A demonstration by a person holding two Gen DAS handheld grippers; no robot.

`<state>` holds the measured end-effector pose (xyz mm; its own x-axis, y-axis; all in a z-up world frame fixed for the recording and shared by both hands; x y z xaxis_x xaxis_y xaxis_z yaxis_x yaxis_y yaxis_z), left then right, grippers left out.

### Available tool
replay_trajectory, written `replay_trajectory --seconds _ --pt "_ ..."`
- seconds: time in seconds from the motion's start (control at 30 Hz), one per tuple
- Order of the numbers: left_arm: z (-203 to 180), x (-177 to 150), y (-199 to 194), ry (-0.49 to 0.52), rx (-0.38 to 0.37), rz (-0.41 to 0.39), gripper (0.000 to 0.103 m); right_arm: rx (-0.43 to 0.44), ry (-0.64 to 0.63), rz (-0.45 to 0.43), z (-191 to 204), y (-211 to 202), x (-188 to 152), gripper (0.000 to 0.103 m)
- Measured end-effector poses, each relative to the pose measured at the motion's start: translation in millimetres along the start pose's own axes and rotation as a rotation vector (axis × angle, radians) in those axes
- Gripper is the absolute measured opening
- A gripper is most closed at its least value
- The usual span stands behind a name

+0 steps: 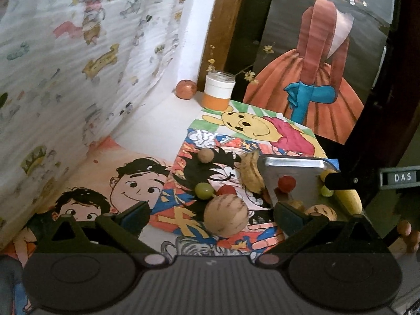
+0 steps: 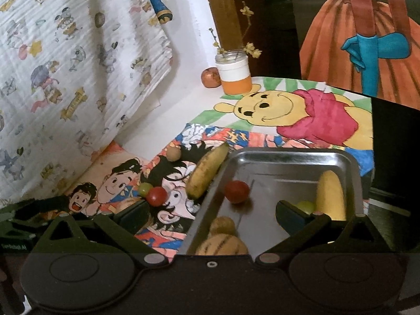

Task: Organize fruits
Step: 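Move the left tool to the pale melon while the right tool approaches the spotted banana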

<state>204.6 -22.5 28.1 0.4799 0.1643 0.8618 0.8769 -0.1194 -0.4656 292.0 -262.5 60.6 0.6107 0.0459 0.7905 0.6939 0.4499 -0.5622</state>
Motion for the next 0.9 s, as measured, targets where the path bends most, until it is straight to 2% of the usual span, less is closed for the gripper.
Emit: replay_trajectory --seconds 0.3,0.9 --pt "12.3 -6.3 5.9 -0.041 0.035 0.004 0.103 0.045 -0.013 0.020 15.9 27.4 9.0 0.102" --pt "8.6 -26.9 24.7 -0.005 -0.017 0.049 0.103 0.110 -0.013 0.117 35.4 75.8 5.8 0.102"
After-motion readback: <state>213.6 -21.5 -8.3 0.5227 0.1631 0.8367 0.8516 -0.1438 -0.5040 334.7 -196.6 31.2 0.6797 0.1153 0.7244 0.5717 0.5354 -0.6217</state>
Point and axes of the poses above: each gripper's, at about its wrist camera, not at the fingertips, and y roughly the way its jaws point, z to its left, x to its top, the point moved 3 cm from there along y, roughly the way its jaws point, and after that the axes turned 9 degrees about -z, right-handed, at the moved point
